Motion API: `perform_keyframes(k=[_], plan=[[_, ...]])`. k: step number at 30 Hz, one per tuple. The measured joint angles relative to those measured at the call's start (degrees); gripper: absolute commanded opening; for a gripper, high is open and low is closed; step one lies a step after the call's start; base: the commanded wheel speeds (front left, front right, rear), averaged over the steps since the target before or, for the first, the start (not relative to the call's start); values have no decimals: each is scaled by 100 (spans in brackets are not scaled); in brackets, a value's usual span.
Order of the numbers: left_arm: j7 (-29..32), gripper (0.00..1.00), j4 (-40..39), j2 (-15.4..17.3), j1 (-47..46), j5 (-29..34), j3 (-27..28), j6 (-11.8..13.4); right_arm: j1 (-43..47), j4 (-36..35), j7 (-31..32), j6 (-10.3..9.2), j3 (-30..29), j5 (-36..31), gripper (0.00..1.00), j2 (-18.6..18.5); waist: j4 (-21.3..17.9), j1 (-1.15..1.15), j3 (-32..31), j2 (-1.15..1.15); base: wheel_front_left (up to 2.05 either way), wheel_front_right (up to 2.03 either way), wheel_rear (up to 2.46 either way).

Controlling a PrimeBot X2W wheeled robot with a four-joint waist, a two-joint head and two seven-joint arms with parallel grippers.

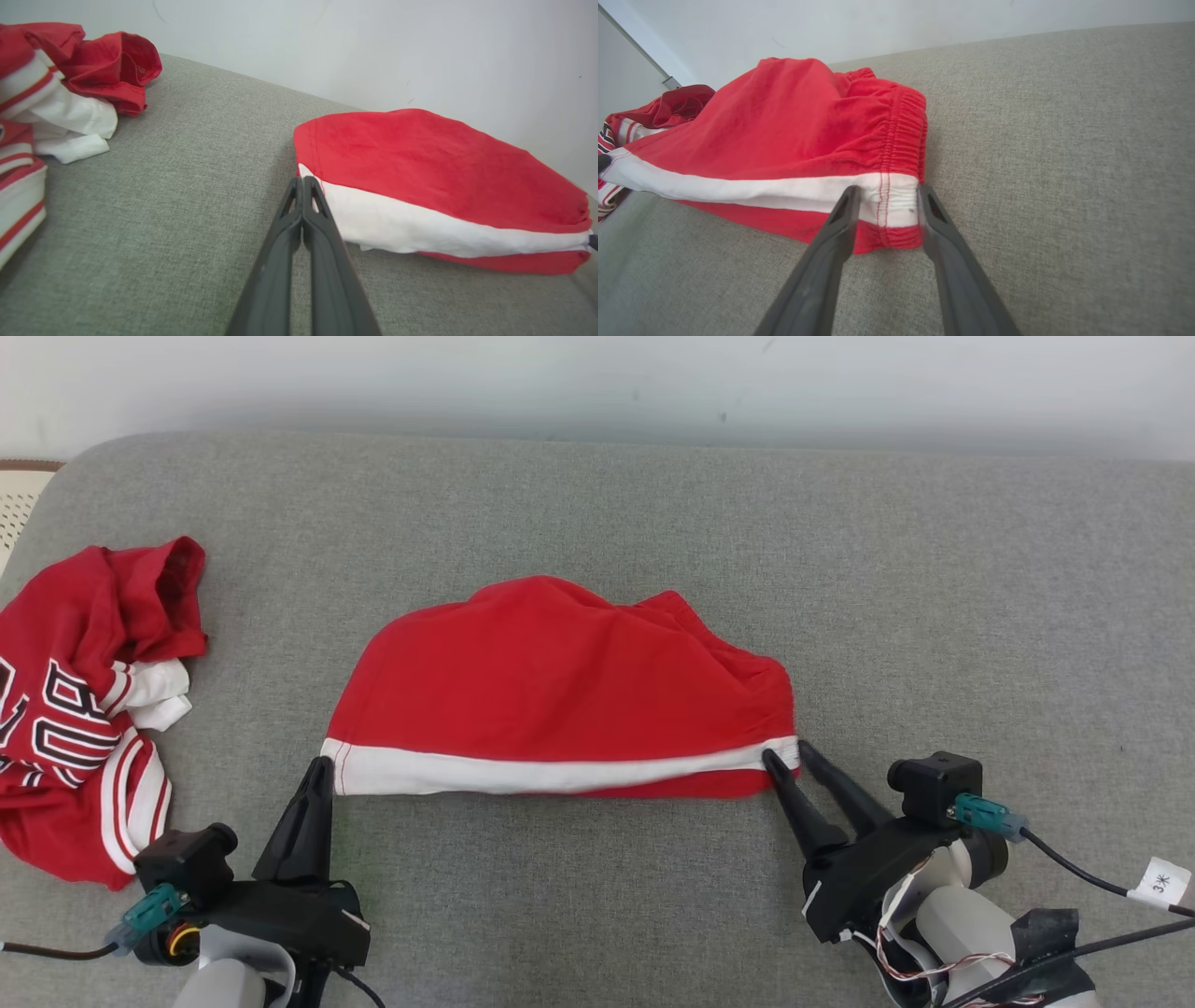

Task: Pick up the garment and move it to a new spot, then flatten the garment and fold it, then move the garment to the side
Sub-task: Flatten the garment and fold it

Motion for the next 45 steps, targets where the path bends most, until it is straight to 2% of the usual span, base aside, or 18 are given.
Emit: perform_keyframes(k=[1,3,7,15,19,24,28,35,39,45], plan=[[0,0,7,-1,0,1,2,0,-7,-1,0,0,38,30,18,-12,-1,0,-1,0,0,0,0],[0,0,10,-7,0,1,4,0,-16,-3,0,0,82,68,0,-25,-1,0,-2,0,0,0,0],[0,0,14,-21,0,3,9,0,-89,-56,0,0,154,151,0,-70,-2,0,-13,0,0,0,0],[0,0,48,7,18,8,25,0,-74,-323,0,0,-120,97,0,-83,-36,0,-154,0,0,0,0],[0,0,32,45,93,1,-38,0,35,-583,1,0,-377,-24,0,-52,-62,0,-309,0,0,0,0],[0,0,-68,265,-101,8,-363,0,34,-1001,0,0,-916,-289,0,5,-80,0,-558,0,0,0,0],[0,0,-73,568,-576,-23,-755,0,-69,-1246,1,0,-1336,-559,0,76,-76,0,-759,0,0,0,0],[0,0,112,1107,-1864,-183,-1459,-1,-856,-1317,1,0,-1859,-1021,0,147,-54,0,-990,0,0,0,0],[0,0,474,1337,-2594,-282,-1879,-1,-1429,-1126,0,0,-1920,-1183,0,179,-49,0,-966,0,0,0,0],[0,0,884,1516,-3987,-420,-2361,-1,-2699,-735,0,0,-1916,-1511,0,143,-75,0,-649,-1,0,0,0]])
